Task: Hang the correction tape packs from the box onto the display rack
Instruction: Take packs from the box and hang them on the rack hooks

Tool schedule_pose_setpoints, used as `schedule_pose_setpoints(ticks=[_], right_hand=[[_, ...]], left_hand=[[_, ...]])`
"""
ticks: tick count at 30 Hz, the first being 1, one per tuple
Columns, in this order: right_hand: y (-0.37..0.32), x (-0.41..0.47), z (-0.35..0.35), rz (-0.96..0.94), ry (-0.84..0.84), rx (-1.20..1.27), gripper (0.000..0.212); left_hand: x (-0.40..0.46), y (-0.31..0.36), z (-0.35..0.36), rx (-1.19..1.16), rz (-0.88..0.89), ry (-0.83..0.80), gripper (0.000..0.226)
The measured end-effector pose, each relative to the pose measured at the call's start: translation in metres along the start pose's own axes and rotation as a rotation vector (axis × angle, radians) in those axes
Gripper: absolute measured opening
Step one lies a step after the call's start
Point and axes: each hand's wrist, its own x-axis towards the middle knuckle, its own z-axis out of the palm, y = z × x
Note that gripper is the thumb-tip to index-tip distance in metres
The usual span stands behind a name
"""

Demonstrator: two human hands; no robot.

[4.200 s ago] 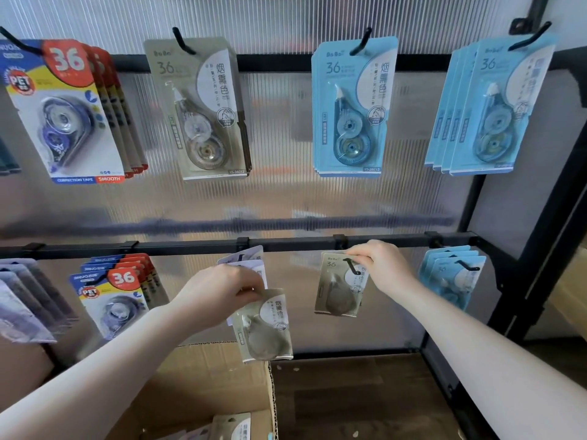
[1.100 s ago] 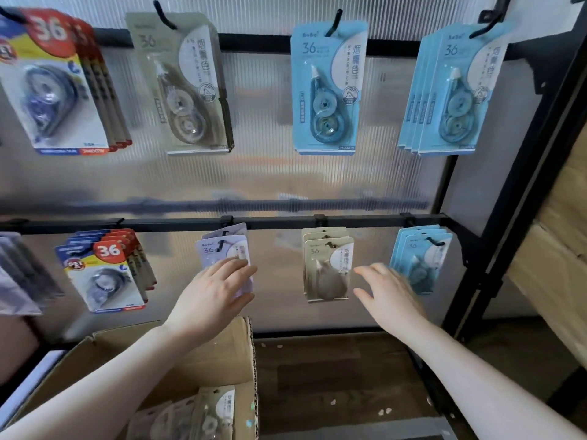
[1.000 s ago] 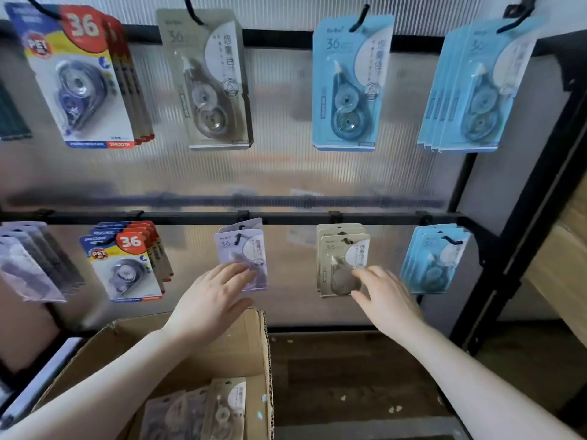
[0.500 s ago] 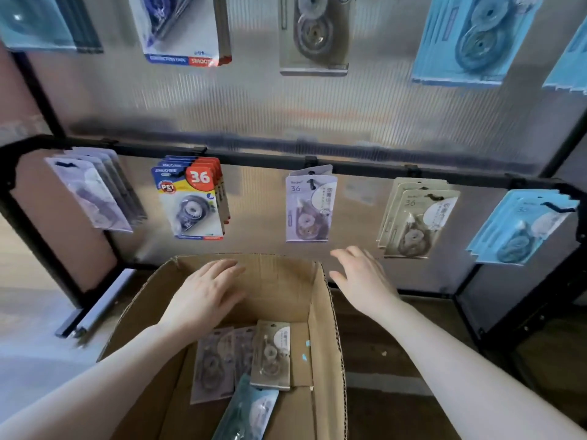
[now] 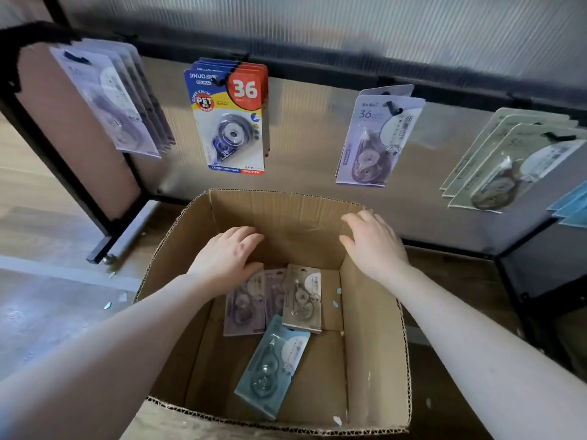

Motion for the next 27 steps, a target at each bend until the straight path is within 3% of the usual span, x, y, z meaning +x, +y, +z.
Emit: schedule_pose_setpoints(ticks=[6, 27], right_hand=[[-0.009, 0.005, 0.021, 0.005, -0.101, -0.12, 0.035], [-0.005, 0.022, 0.13, 0.069, -0.475, -0.125, 0.037]], left_hand=[[-0.002, -0.014, 0.015, -0.032, -0.077, -0.09, 0.061], [0.021, -0.048, 0.105, -0.101, -0.164, -0.428, 0.065]])
